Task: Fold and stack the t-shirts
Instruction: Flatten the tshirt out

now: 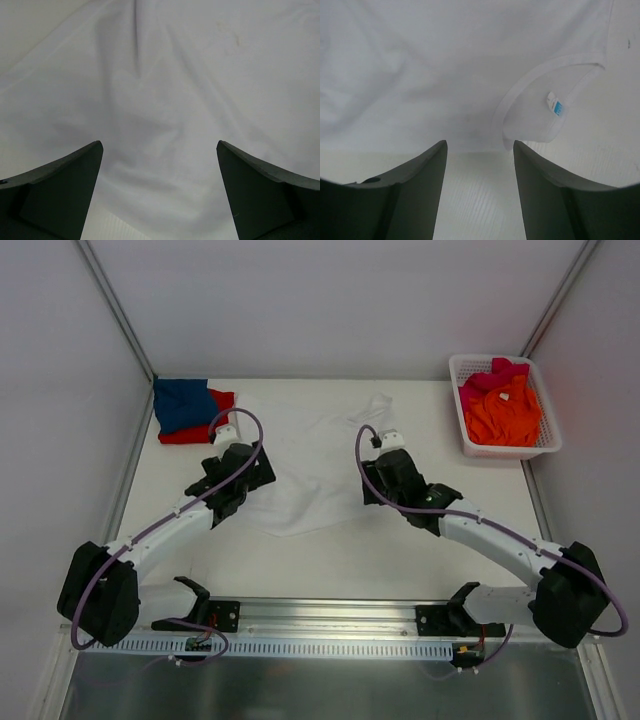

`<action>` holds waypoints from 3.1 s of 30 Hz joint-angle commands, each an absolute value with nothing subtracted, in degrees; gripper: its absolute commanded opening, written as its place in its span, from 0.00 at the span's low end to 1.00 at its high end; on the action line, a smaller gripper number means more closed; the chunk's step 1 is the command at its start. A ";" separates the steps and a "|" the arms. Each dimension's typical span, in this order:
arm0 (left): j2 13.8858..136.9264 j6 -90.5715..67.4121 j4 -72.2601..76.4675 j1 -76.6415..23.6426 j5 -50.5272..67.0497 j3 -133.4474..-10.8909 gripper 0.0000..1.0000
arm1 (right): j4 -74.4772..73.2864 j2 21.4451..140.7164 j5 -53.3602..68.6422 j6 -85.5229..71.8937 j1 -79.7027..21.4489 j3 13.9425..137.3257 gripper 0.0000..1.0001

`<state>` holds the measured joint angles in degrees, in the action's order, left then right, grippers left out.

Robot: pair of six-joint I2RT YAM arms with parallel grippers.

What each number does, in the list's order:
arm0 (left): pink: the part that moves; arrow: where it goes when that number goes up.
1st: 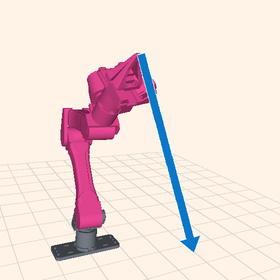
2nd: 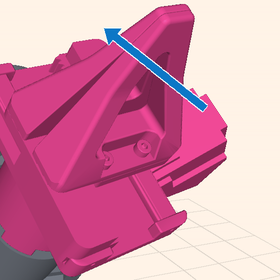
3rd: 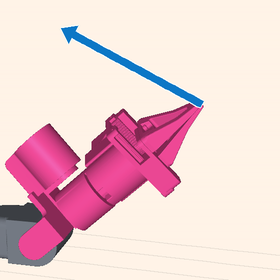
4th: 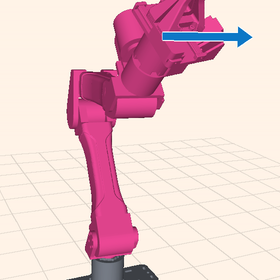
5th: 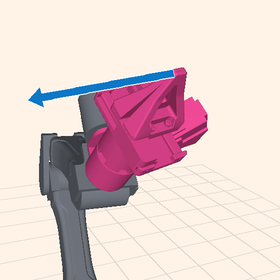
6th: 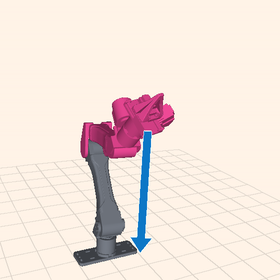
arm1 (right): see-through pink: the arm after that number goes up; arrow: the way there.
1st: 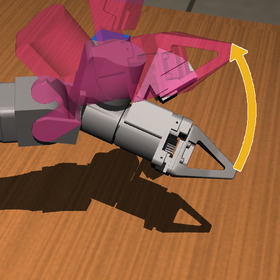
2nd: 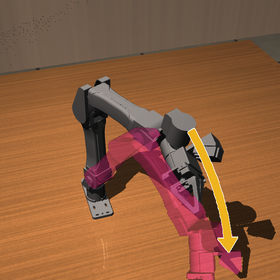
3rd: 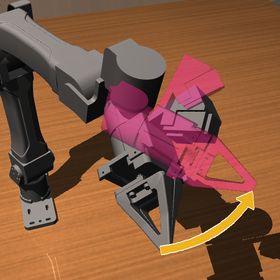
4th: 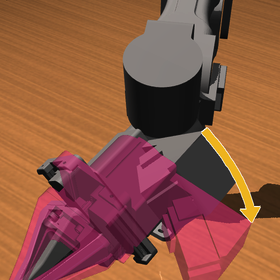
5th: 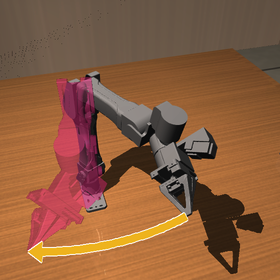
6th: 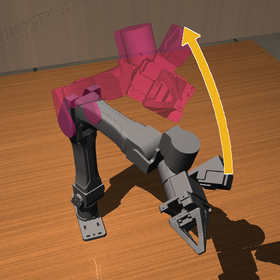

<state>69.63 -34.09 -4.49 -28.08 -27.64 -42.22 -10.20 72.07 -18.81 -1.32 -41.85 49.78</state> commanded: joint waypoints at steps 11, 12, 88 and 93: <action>73.12 -48.95 -18.70 -28.56 -44.89 -41.82 0.96 | -13.18 61.00 -22.50 -7.65 -47.46 44.56 0.59; 74.87 -49.91 -20.55 -28.56 -45.78 -42.71 0.96 | -13.27 60.74 -22.67 -7.56 -47.46 44.39 0.59; 81.21 -55.63 -28.39 -28.56 -45.70 -43.86 0.98 | 7.12 92.20 -10.37 -12.30 -54.14 45.00 0.35; 80.51 -55.63 -28.48 -28.48 -45.79 -43.24 0.98 | 7.12 92.55 -10.28 -12.48 -54.14 45.09 0.36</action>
<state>82.39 -55.66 -27.40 -28.45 -45.04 -43.51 5.37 93.30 -11.05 -11.44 -54.24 45.30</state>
